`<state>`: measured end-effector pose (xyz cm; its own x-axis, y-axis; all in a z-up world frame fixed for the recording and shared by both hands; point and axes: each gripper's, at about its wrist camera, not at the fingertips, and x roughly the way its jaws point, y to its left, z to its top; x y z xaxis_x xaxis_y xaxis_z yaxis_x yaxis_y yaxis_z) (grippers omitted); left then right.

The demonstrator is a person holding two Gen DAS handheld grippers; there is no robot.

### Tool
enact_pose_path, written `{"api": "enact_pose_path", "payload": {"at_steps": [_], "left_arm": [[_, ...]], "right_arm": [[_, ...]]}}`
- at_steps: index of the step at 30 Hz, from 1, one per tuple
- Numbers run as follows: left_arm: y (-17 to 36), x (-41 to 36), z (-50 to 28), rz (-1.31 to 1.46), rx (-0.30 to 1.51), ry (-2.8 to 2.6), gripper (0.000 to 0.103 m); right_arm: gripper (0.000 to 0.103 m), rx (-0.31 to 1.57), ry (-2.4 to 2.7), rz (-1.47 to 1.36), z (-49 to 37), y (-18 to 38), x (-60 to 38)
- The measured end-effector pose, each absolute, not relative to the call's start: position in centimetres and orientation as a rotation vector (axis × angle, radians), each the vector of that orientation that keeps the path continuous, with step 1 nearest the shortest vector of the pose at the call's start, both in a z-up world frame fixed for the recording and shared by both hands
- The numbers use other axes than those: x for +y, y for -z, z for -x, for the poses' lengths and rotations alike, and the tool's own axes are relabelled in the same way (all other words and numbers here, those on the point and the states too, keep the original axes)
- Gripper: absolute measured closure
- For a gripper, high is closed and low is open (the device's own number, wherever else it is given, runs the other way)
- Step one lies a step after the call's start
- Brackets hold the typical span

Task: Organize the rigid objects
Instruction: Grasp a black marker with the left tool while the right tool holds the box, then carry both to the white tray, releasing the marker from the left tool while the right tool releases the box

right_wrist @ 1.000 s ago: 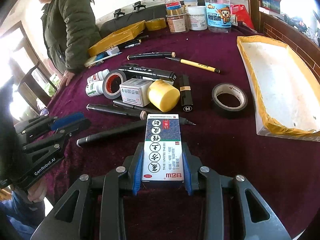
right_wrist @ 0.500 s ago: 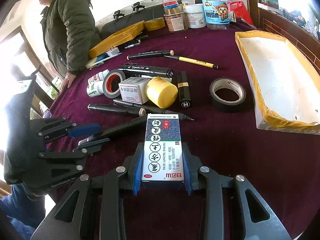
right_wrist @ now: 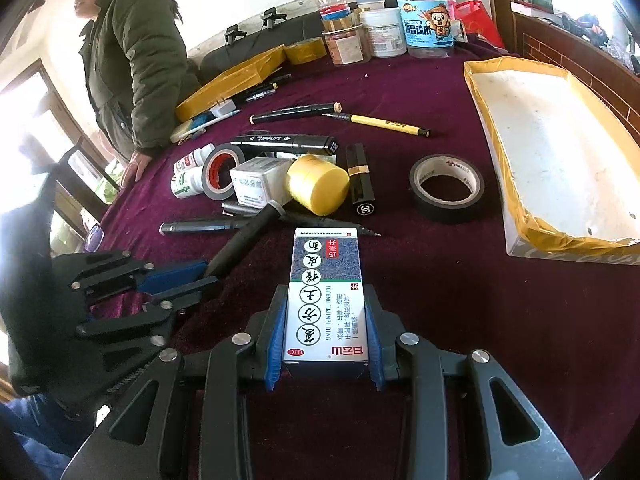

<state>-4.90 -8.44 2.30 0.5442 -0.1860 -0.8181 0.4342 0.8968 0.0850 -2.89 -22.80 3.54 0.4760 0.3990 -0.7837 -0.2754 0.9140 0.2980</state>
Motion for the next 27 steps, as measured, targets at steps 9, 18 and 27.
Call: {"api": "enact_pose_path", "payload": {"at_steps": [9, 18, 27], "left_arm": [[-4.5, -6.9, 4.8, -0.145, 0.868, 0.368, 0.091], [-5.3, -6.5, 4.0, -0.092, 0.853, 0.362, 0.091], [-5.5, -7.4, 4.0, -0.103, 0.846, 0.369, 0.091]], "right_arm": [[0.072, 0.96, -0.385, -0.056, 3.1, -4.1, -21.8], [0.072, 0.919, -0.352, 0.01, 3.1, -5.3, -21.3], [0.072, 0.91, -0.342, 0.021, 3.3, -5.5, -21.4]]}}
